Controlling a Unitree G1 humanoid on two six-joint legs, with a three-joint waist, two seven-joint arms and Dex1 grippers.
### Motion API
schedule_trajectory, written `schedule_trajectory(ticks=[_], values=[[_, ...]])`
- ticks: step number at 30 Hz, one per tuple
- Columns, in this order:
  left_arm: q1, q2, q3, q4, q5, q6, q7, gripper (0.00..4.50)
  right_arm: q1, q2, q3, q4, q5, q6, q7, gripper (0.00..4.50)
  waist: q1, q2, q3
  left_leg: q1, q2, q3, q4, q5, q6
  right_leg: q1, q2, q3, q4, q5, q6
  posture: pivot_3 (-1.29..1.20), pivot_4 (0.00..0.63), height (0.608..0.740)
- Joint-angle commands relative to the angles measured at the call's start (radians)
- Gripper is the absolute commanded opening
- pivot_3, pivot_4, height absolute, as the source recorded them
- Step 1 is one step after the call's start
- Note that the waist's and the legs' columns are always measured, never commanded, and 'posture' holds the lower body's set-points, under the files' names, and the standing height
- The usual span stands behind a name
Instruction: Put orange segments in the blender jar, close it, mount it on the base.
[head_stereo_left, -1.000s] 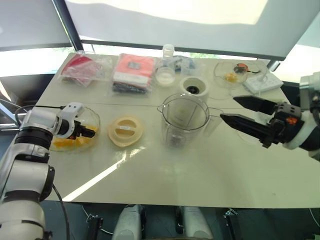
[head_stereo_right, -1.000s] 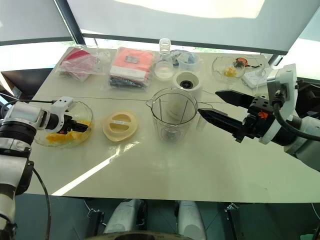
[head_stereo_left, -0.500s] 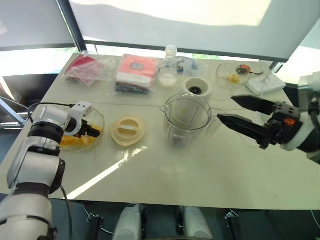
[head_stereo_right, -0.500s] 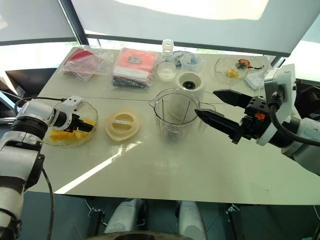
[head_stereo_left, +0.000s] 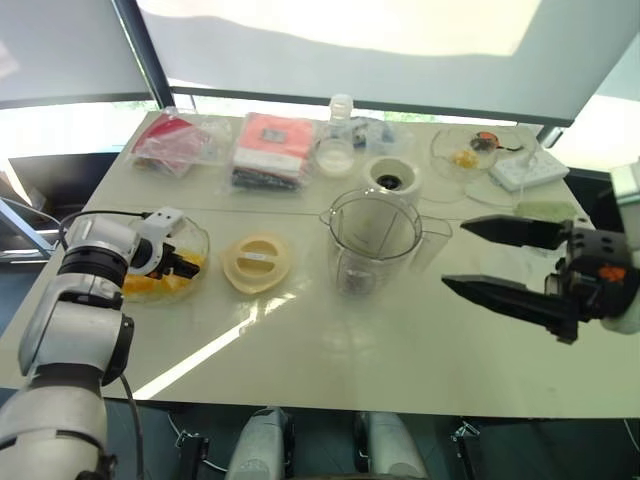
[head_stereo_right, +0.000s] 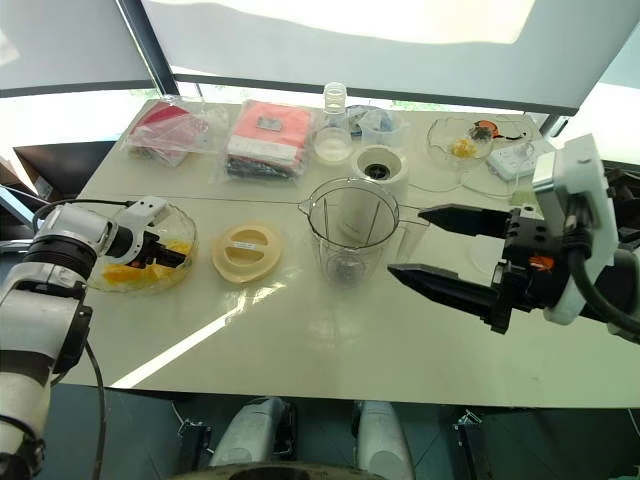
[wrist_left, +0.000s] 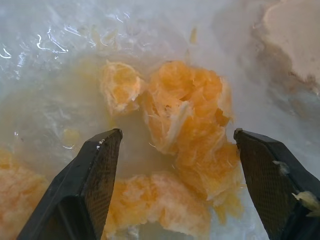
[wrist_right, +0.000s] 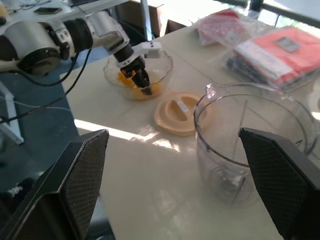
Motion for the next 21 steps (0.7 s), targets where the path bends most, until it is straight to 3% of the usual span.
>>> schedule_trajectory(ticks=[1, 4, 6, 12, 13, 21], values=[[0.033, -0.026, -0.014, 0.004, 0.009, 0.016, -0.038, 3.75, -0.017, -0.012, -0.003, -0.006, -0.011, -0.024, 0.015, 4.39, 0.0, 0.0, 0.0, 0.0, 0.0, 0.0, 0.0, 0.0, 0.0, 0.0, 0.0, 0.0, 0.0, 0.0, 0.0, 0.0, 0.15, 0.74], [0.044, -0.034, -0.013, 0.0, 0.016, 0.014, -0.04, 3.75, -0.022, -0.007, 0.033, -0.012, -0.048, -0.038, 0.024, 4.39, 0.001, 0.0, 0.0, 0.0, -0.001, 0.0, 0.0, 0.0, 0.0, 0.0, -0.002, 0.0, 0.0, 0.0, 0.0, 0.0, 0.15, 0.74], [0.047, -0.038, -0.011, 0.0, 0.02, 0.011, -0.04, 3.22, -0.027, -0.006, 0.048, -0.01, -0.064, -0.044, 0.03, 4.5, 0.001, 0.001, 0.0, 0.0, -0.001, 0.0, 0.0, 0.0, 0.001, 0.0, -0.003, 0.0, 0.0, 0.0, 0.0, 0.0, 0.15, 0.74], [0.055, -0.046, -0.001, 0.02, 0.029, -0.003, -0.034, 0.24, -0.051, -0.002, 0.089, -0.005, -0.099, -0.061, 0.041, 4.5, 0.0, 0.001, -0.001, 0.0, -0.002, 0.0, 0.0, -0.001, 0.001, 0.0, -0.005, 0.0, 0.0, 0.0, 0.0, 0.0, 0.15, 0.74], [0.057, -0.046, 0.0, 0.022, 0.03, -0.006, -0.033, 0.05, -0.054, -0.001, 0.095, -0.005, -0.103, -0.064, 0.042, 4.5, 0.0, 0.001, -0.001, 0.0, -0.002, 0.0, 0.0, -0.001, 0.001, 0.0, -0.005, 0.0, 0.0, 0.0, 0.0, 0.0, 0.15, 0.74], [0.024, -0.007, 0.031, 0.036, 0.032, -0.021, -0.008, 0.05, -0.072, -0.009, 0.113, -0.001, -0.119, -0.07, 0.06, 4.5, -0.002, 0.002, -0.001, 0.0, -0.002, 0.0, 0.0, -0.001, 0.001, 0.0, -0.005, 0.0, 0.0, 0.0, 0.0, 0.0, 0.15, 0.74]])
